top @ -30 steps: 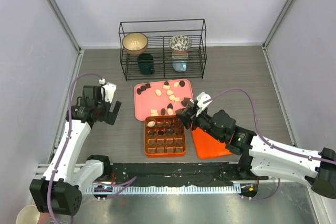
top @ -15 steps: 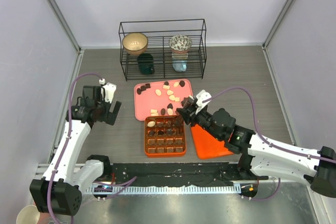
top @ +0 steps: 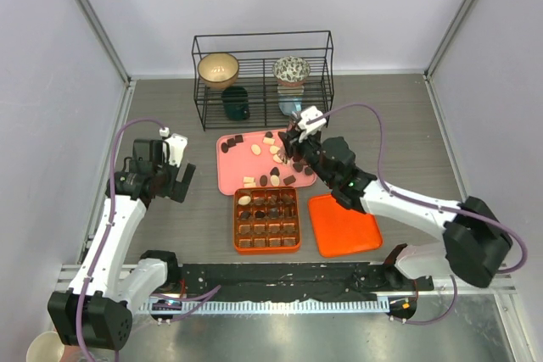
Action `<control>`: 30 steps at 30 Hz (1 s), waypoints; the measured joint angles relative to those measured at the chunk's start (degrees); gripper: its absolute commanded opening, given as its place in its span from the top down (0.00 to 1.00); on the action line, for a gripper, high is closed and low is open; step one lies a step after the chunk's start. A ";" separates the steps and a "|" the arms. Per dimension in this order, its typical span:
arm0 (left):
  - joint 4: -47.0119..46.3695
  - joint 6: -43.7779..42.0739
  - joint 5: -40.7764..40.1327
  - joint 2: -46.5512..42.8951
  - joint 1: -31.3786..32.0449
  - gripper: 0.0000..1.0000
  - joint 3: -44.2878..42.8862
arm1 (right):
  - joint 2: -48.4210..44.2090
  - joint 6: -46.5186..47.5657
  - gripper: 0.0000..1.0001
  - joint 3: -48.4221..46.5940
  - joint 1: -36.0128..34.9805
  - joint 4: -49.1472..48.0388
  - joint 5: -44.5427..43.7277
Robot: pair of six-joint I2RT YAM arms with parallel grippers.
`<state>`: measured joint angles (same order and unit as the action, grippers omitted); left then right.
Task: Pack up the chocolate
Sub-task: Pick up the fake chocolate from the plate.
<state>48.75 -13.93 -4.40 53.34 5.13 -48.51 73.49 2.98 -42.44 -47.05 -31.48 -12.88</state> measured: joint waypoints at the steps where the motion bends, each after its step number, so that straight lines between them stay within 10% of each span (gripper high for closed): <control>1: 0.00 0.02 -0.09 0.00 0.00 0.00 0.00 | 1.88 0.00 0.62 -0.46 0.92 -0.98 0.44; 12: 0.55 0.02 -0.15 -0.02 0.00 0.00 -0.02 | 13.25 -0.11 0.48 -2.38 3.69 -8.00 4.15; 30: 1.33 -0.02 -0.57 -0.24 0.00 0.00 -0.74 | 20.92 -0.72 0.54 -4.94 6.43 -13.11 6.69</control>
<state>50.09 -13.96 -4.97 53.10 5.13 -49.25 94.41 2.26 -47.37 -40.62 -44.60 -6.20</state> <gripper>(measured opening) 0.996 0.485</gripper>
